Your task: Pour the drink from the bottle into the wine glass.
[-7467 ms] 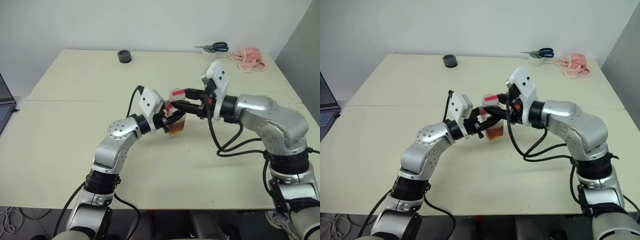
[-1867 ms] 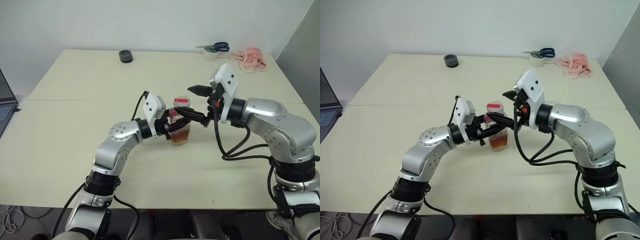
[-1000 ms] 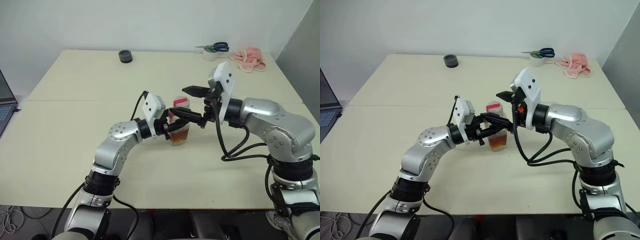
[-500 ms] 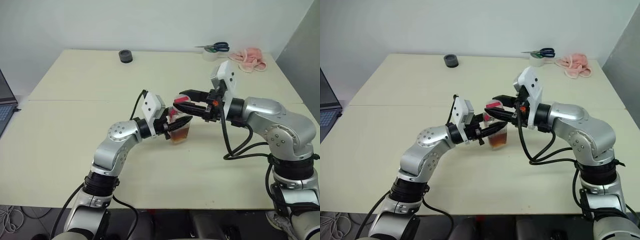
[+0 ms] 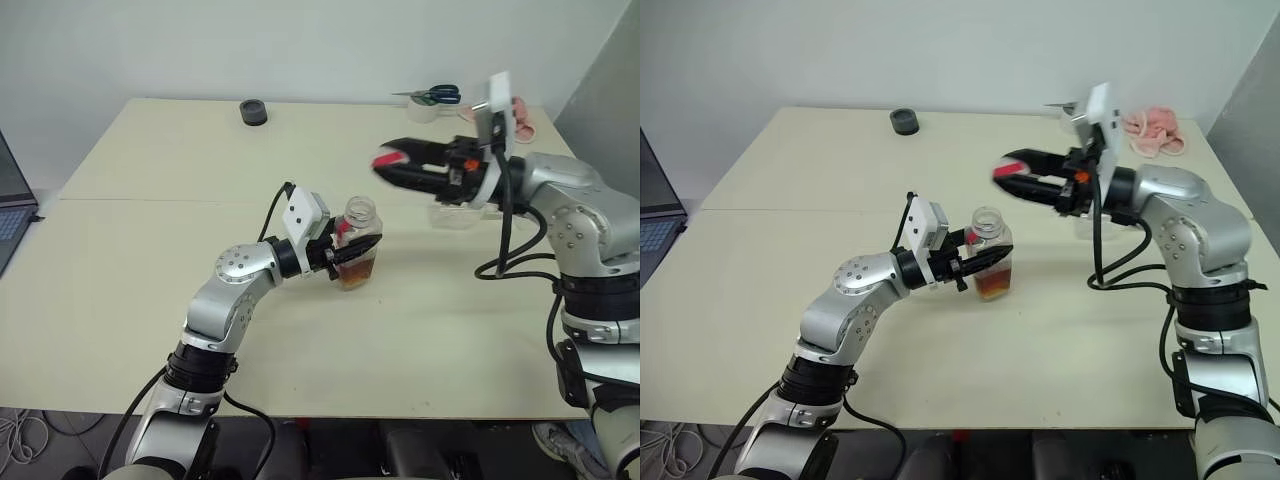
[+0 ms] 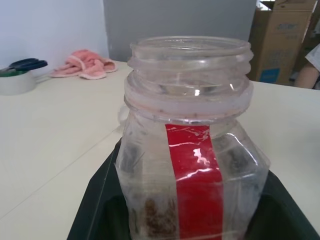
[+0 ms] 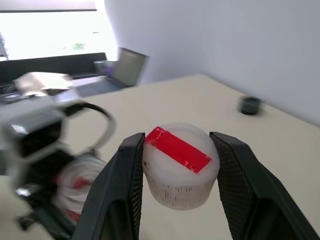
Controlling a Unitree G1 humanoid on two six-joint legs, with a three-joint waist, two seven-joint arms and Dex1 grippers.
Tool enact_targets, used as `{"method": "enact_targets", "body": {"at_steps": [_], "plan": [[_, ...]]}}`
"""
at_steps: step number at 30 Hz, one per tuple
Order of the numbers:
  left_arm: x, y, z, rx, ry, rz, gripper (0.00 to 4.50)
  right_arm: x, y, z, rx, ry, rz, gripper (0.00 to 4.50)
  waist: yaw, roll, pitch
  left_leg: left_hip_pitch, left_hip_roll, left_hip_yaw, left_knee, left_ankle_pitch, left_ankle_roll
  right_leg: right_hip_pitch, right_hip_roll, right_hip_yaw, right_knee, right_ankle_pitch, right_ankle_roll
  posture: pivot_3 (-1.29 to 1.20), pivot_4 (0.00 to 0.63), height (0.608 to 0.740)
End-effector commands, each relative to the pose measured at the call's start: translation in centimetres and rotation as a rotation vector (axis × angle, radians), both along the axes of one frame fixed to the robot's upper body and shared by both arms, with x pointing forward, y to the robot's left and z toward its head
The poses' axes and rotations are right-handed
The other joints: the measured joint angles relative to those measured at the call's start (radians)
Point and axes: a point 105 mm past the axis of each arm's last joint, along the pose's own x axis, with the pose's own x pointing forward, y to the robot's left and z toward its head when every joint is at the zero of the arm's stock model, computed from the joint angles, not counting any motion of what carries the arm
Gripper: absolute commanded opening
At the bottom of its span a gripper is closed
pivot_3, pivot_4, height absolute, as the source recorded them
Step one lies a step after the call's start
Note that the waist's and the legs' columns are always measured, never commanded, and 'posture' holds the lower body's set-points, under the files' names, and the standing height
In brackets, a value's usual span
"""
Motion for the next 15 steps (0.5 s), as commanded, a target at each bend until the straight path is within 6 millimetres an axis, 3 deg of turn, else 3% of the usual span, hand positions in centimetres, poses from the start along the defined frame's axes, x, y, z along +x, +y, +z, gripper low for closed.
{"method": "enact_targets", "body": {"at_steps": [1,4,8,10,12,15], "plan": [[-0.4,0.1,1.6,-0.028,-0.074,0.006,1.78,0.0,-5.6,-2.6,0.008,0.017,-0.303,1.72,0.009,0.0,0.0,-0.001,0.0,0.0,0.0,0.0,0.0,0.0,0.0,0.0,-0.001,0.0,0.0,0.0,0.15,0.74],[-0.5,-0.3,1.7,-0.04,-0.077,-0.008,1.78,-1.5,-9.6,-4.8,0.044,0.037,-0.509,1.72,0.011,0.001,0.0,-0.003,0.0,0.002,0.0,0.0,0.0,-0.002,0.0,0.002,-0.001,0.0,0.0,0.0,0.15,0.74],[-0.5,-1.0,2.0,-0.056,-0.079,-0.036,1.78,-3.3,-14.2,-9.7,0.039,0.153,-0.801,1.72,0.01,0.001,0.0,-0.003,0.0,0.003,0.0,0.001,-0.001,-0.003,0.001,0.002,0.001,0.0,0.001,0.0,0.15,0.74],[-0.4,-1.4,2.1,-0.06,-0.078,-0.052,1.78,-4.2,-15.0,-13.0,0.019,0.242,-0.872,1.72,0.007,0.001,0.0,0.0,-0.001,0.004,0.0,0.0,0.0,-0.002,0.003,0.003,0.002,0.0,0.001,0.0,0.15,0.74],[-0.4,-1.6,2.0,-0.058,-0.076,-0.061,1.78,-4.4,-14.7,-14.6,0.01,0.285,-0.875,1.72,0.0,0.001,0.0,0.004,-0.002,0.004,0.0,0.0,0.0,0.0,0.005,0.005,0.005,0.0,0.0,0.0,0.15,0.74],[-0.2,-1.6,2.1,-0.056,-0.078,-0.064,1.78,-4.1,-14.0,-15.6,0.007,0.327,-0.844,2.76,-0.02,0.002,0.0,0.007,-0.003,0.006,0.0,0.003,0.004,0.0,0.005,0.008,0.008,0.0,0.0,0.0,0.15,0.74]]}}
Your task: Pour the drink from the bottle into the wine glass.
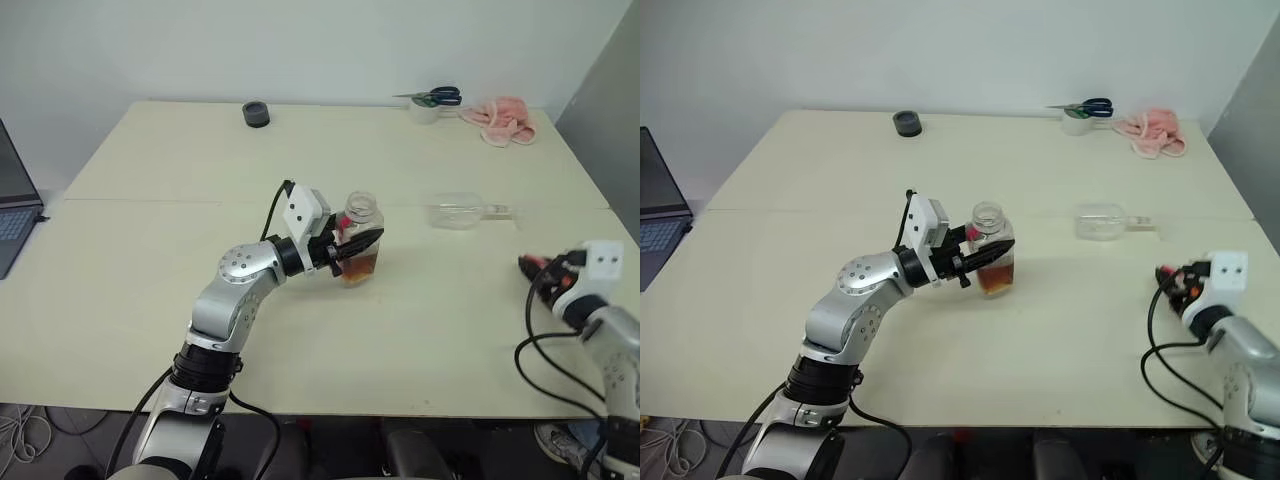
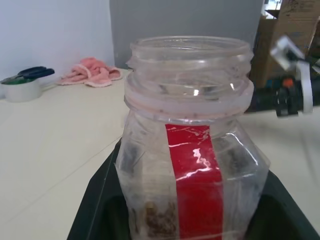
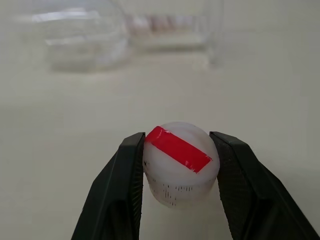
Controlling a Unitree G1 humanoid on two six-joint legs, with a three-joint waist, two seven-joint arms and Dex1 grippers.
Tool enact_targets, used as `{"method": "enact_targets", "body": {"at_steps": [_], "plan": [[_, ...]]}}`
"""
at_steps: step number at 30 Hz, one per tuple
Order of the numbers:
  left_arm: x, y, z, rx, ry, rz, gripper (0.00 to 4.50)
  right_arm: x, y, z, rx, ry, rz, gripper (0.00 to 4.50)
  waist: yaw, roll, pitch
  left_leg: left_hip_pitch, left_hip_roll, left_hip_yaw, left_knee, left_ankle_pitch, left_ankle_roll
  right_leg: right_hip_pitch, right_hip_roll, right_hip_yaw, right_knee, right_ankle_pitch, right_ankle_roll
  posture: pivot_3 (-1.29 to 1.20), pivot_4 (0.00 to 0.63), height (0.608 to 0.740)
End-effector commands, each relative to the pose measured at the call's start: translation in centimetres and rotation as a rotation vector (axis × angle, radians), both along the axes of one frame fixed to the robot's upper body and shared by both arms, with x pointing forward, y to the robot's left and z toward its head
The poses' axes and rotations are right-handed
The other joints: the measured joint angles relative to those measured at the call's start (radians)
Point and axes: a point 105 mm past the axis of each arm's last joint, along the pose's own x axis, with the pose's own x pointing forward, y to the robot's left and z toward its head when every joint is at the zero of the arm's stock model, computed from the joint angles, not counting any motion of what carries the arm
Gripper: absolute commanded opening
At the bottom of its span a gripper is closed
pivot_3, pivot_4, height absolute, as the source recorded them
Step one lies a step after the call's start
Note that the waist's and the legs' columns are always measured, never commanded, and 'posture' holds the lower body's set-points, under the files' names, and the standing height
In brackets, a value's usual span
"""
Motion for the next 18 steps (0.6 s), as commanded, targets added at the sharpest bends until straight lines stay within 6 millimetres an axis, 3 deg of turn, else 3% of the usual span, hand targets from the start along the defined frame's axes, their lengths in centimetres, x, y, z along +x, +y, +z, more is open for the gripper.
{"method": "enact_targets", "body": {"at_steps": [1,5,7,11,14,16,18], "plan": [[-0.2,-0.6,1.7,-0.017,-0.072,-0.033,1.78,0.7,0.4,1.3,-0.025,-0.04,0.036,3.06,-0.008,0.0,0.0,0.0,0.0,0.001,0.0,0.001,0.001,0.0,0.0,0.001,0.0,0.0,0.0,0.0,0.15,0.74],[0.0,-0.4,1.9,-0.014,-0.081,-0.026,1.78,1.2,0.6,2.2,-0.039,-0.063,0.069,4.46,-0.013,0.0,0.0,0.001,-0.001,0.001,0.0,0.003,0.004,0.0,0.0,0.001,0.0,0.002,0.001,0.0,0.15,0.74],[0.2,0.0,2.0,-0.016,-0.087,-0.007,1.78,1.5,1.2,3.9,-0.04,-0.108,0.109,4.5,-0.014,0.0,0.0,0.001,-0.002,0.001,0.0,0.003,0.004,0.0,0.0,0.001,0.0,0.002,0.001,0.0,0.15,0.74],[1.1,1.1,2.0,-0.019,-0.094,0.072,1.78,1.8,4.2,8.6,-0.127,-0.169,0.295,4.5,-0.014,0.0,0.0,0.0,-0.003,0.0,0.0,0.003,0.004,0.0,-0.001,0.001,0.0,0.002,0.002,0.0,0.15,0.74],[1.9,2.0,2.2,-0.042,-0.083,0.131,1.78,0.9,5.7,7.7,-0.274,-0.023,0.445,4.5,-0.012,0.0,0.0,0.0,-0.004,-0.001,0.0,0.003,0.004,0.0,-0.002,0.0,0.0,0.002,0.002,0.0,0.15,0.74],[2.0,2.3,2.1,-0.042,-0.086,0.15,1.78,0.3,4.9,5.7,-0.334,0.09,0.46,4.5,-0.004,-0.002,0.0,-0.002,-0.004,-0.004,-0.001,0.003,0.004,0.0,-0.002,-0.003,-0.001,0.002,0.002,0.0,0.15,0.74],[2.0,2.6,2.1,-0.038,-0.088,0.162,1.78,0.3,4.6,5.0,-0.339,0.116,0.462,4.5,0.004,-0.002,0.001,-0.003,-0.004,-0.004,-0.001,0.003,0.004,0.0,-0.002,-0.004,-0.003,0.002,0.001,0.0,0.15,0.74]]}}
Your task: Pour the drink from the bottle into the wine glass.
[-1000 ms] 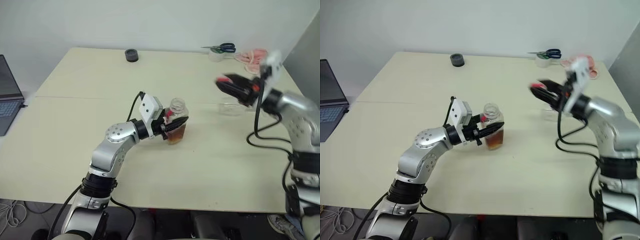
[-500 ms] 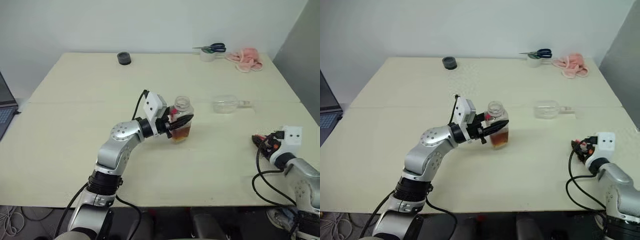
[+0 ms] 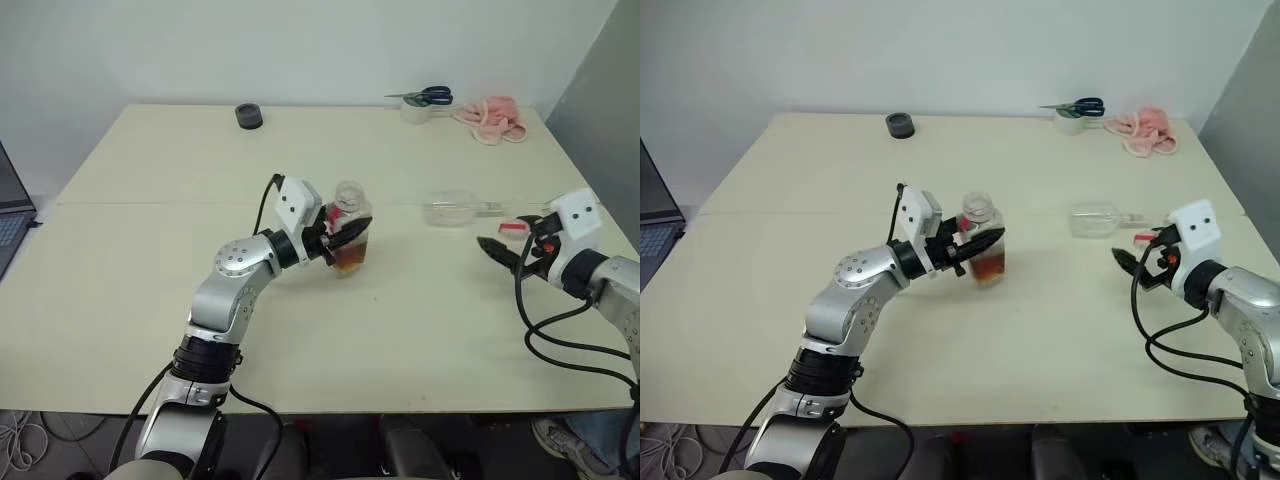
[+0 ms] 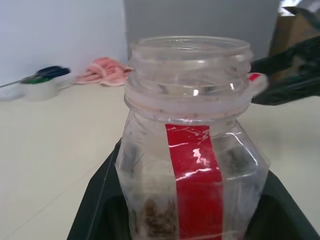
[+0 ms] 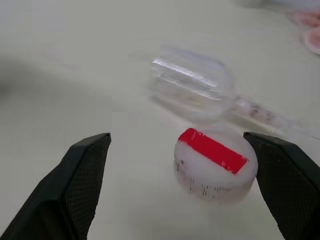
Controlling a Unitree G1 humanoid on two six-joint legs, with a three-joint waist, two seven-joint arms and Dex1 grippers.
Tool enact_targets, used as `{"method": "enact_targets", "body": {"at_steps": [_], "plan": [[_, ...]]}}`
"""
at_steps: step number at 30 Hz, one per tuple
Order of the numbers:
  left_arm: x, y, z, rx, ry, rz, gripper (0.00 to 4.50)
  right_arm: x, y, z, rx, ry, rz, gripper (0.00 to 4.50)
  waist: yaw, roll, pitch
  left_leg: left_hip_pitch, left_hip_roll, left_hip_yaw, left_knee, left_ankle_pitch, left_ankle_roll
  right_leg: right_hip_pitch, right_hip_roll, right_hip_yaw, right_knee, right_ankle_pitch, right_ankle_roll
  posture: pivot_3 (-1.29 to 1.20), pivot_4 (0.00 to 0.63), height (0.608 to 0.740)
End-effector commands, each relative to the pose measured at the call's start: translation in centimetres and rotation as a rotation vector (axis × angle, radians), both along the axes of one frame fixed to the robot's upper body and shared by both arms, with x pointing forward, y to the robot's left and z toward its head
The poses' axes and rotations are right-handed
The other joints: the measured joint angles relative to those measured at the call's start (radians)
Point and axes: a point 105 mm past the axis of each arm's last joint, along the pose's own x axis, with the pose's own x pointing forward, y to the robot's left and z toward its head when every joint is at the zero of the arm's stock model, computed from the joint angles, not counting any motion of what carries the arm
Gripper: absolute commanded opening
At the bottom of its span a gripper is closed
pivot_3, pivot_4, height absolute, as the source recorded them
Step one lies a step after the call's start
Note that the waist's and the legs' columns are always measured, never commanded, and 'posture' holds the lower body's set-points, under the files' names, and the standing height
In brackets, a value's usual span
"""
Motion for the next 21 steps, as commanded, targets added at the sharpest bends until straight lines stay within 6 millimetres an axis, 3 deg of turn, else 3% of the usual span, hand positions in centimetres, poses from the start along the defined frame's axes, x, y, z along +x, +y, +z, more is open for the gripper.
{"method": "enact_targets", "body": {"at_steps": [1,5,8,11,16,19,21], "plan": [[-0.2,0.6,1.8,-0.016,-0.08,0.02,1.78,0.0,-0.1,-1.0,-0.014,0.04,0.012,4.5,0.003,0.0,0.0,-0.001,-0.001,0.0,0.0,0.0,0.0,0.0,-0.001,0.0,-0.001,0.0,0.0,0.0,0.15,0.74],[-0.1,1.1,1.7,-0.01,-0.08,0.034,1.78,1.4,-0.7,-2.2,-0.111,0.038,-0.033,4.5,0.002,0.0,0.0,-0.001,-0.006,0.001,0.001,0.0,0.0,0.0,-0.007,0.002,-0.002,0.001,0.003,0.0,0.15,0.74],[-0.1,1.2,1.7,-0.01,-0.082,0.039,1.78,2.7,-3.6,-3.2,-0.254,0.028,-0.163,4.5,0.002,0.0,0.0,-0.001,-0.007,0.002,0.001,0.0,0.0,0.0,-0.007,0.003,-0.004,0.003,0.006,0.0,0.15,0.74],[-0.1,1.4,1.8,-0.01,-0.086,0.049,1.78,2.6,-3.7,-2.9,-0.184,0.025,-0.151,4.5,0.002,0.0,0.0,-0.001,-0.007,0.003,0.001,0.001,-0.001,0.0,-0.008,0.004,-0.005,0.004,0.007,0.0,0.15,0.74],[0.7,2.9,2.2,-0.013,-0.097,0.125,1.78,1.7,2.8,3.1,0.122,-0.159,0.141,4.5,-0.004,0.0,0.0,-0.002,-0.006,0.002,0.0,0.0,0.0,0.0,-0.008,0.004,-0.006,0.004,0.007,0.0,0.15,0.74],[2.2,5.2,2.6,-0.014,-0.107,0.268,1.78,0.1,7.5,6.6,0.202,-0.224,0.361,4.5,-0.01,0.0,0.0,-0.001,-0.006,0.001,0.0,0.0,0.0,0.0,-0.008,0.004,-0.005,0.004,0.007,0.0,0.15,0.74],[3.6,7.2,2.7,-0.015,-0.109,0.392,1.78,-0.2,10.1,7.9,0.222,-0.244,0.451,4.5,-0.01,0.0,0.0,-0.001,-0.006,0.0,0.001,0.001,0.0,0.0,-0.007,0.003,-0.004,0.004,0.007,0.0,0.15,0.74]]}}
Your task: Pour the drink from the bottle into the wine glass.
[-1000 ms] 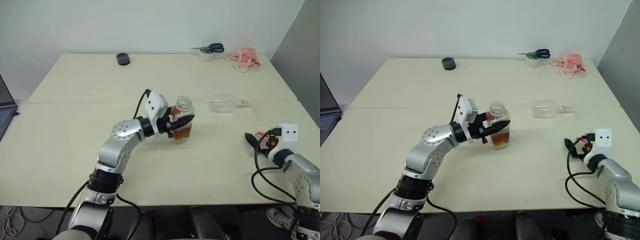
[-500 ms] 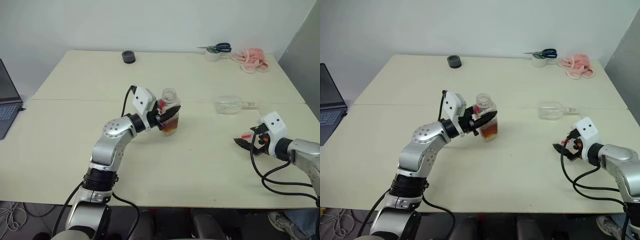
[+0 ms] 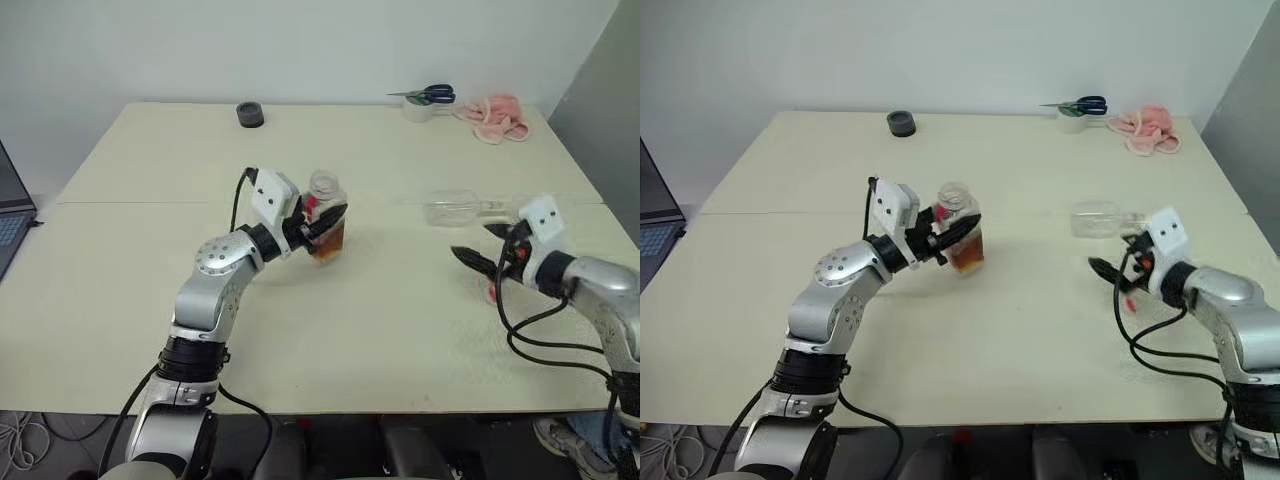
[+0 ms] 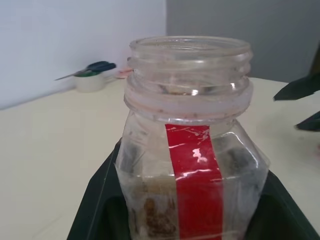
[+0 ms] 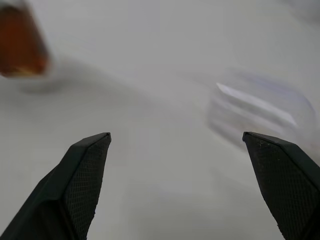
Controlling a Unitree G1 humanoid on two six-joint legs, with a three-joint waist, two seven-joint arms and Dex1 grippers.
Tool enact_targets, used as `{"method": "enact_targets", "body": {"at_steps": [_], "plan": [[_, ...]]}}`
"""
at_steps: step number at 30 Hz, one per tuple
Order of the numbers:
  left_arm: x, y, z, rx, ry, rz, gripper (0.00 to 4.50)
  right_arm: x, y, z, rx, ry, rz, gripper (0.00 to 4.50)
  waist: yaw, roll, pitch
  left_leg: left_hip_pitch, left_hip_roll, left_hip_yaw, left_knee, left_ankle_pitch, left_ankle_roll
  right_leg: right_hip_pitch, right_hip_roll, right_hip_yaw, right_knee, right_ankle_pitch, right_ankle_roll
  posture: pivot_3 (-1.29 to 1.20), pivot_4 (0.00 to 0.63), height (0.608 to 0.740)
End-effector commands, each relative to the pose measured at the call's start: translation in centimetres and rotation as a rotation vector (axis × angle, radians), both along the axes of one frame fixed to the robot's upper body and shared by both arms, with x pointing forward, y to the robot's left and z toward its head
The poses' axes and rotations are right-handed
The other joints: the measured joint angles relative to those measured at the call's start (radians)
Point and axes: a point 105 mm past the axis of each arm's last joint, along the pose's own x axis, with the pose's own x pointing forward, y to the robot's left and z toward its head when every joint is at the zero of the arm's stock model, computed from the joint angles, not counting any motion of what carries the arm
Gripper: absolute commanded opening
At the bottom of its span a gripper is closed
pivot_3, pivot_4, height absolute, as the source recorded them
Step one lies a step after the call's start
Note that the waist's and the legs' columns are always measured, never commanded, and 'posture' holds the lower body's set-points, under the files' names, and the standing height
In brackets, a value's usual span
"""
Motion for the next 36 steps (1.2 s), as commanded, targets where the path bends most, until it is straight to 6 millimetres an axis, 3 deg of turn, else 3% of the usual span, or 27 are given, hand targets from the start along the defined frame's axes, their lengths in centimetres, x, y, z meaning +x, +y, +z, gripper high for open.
{"method": "enact_targets", "body": {"at_steps": [1,6,9,12,16,21,24,36], "plan": [[1.8,3.6,2.2,-0.015,-0.086,0.201,1.78,-1.2,3.7,2.7,0.029,-0.07,0.156,4.5,0.001,-0.001,0.0,0.0,0.0,0.0,0.0,0.0,0.0,0.0,0.0,-0.001,0.0,0.0,0.0,0.0,0.15,0.74],[4.2,7.7,2.3,-0.046,-0.082,0.421,1.78,-1.0,9.8,2.8,0.006,-0.105,0.286,4.5,0.009,-0.001,0.0,-0.001,0.0,-0.002,0.0,0.001,0.001,0.0,0.0,-0.004,0.0,0.001,-0.001,0.0,0.15,0.74],[5.2,9.6,1.9,-0.114,-0.059,0.504,1.78,-0.8,12.9,1.5,-0.026,-0.091,0.331,4.5,0.01,-0.001,0.0,-0.003,0.0,-0.003,0.0,0.001,-0.001,-0.002,-0.001,-0.005,-0.001,0.001,-0.001,0.0,0.15,0.74],[5.6,10.5,1.3,-0.153,-0.038,0.538,1.78,-1.1,14.6,1.2,-0.036,-0.086,0.366,4.5,0.01,-0.001,0.0,-0.007,0.0,-0.004,0.0,0.002,-0.003,-0.005,-0.006,-0.006,-0.002,0.001,-0.001,0.0,0.15,0.74],[5.7,11.0,0.9,-0.172,-0.022,0.56,1.78,-1.1,15.2,1.2,-0.027,-0.086,0.382,4.5,0.012,-0.002,0.0,-0.017,-0.002,-0.006,0.001,0.005,-0.008,-0.014,-0.012,-0.008,-0.001,0.001,0.0,0.0,0.15,0.74],[5.7,11.9,-0.2,-0.185,0.021,0.604,1.78,-1.0,15.1,1.0,-0.04,-0.084,0.378,4.5,0.009,-0.002,0.0,-0.017,-0.003,-0.005,0.001,0.006,-0.007,-0.014,-0.013,-0.007,0.001,0.001,0.0,0.0,0.15,0.74],[5.7,12.2,-0.4,-0.194,0.032,0.623,2.51,-0.8,15.0,1.0,-0.046,-0.085,0.369,4.5,0.009,-0.002,0.0,-0.016,-0.003,-0.005,0.001,0.005,-0.006,-0.015,-0.012,-0.008,0.004,0.001,0.0,0.0,0.15,0.74],[4.5,12.9,0.0,-0.164,0.013,0.642,4.14,-0.4,15.0,1.2,-0.047,-0.093,0.366,4.5,0.007,-0.002,0.0,-0.015,-0.003,-0.006,0.001,0.008,-0.005,-0.015,-0.01,-0.012,0.008,0.003,-0.003,0.0,0.15,0.74]]}}
